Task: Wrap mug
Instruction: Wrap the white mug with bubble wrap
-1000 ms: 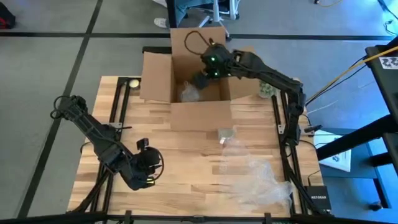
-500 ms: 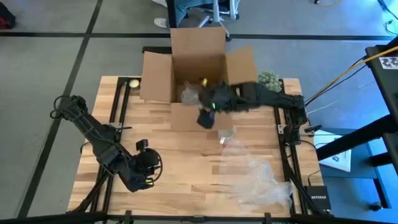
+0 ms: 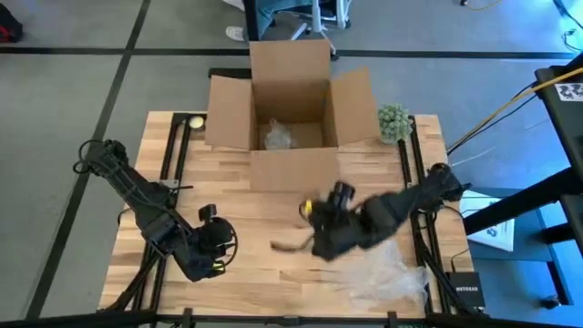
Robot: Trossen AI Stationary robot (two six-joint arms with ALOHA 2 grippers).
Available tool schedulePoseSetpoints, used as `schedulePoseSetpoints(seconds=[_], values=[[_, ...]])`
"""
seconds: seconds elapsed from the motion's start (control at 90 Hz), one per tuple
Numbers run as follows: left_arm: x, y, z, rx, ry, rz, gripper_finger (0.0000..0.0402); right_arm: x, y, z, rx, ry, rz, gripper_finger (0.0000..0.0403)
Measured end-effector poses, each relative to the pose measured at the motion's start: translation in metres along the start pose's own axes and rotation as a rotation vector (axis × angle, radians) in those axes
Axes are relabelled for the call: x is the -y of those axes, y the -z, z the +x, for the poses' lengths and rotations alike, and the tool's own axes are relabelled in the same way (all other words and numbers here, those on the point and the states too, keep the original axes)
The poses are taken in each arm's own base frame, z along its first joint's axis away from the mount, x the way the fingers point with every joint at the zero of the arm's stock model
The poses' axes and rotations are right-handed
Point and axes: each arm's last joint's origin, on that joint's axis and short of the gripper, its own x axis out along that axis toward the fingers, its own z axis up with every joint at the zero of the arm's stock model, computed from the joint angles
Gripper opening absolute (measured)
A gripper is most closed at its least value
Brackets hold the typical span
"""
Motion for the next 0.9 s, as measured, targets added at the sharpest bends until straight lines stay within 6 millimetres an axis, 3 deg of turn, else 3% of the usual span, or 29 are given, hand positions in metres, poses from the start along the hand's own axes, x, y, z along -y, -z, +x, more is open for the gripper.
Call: schedulePoseSetpoints(seconds=[0.233, 0.511, 0.733, 0.9], values=[[0.000, 0.000, 0.000, 0.001, -0.002, 0.000, 0.0098, -0.031, 0.060, 0.060, -0.261, 0.010, -0.002, 0.0214], [0.000, -0.001, 0.000, 0.013, -0.007, -0.001, 0.0098, -0.029, 0.097, 0.117, -0.434, 0.002, 0.030, 0.0136], [0.005, -0.001, 0.002, 0.043, 0.032, -0.024, 0.0098, -0.039, 0.102, 0.159, -0.394, -0.247, 0.072, 0.0067], [0.014, 0.013, 0.014, 0.046, 0.100, 0.003, 0.0098, -0.032, 0.093, 0.170, -0.442, -0.318, 0.071, 0.0032]])
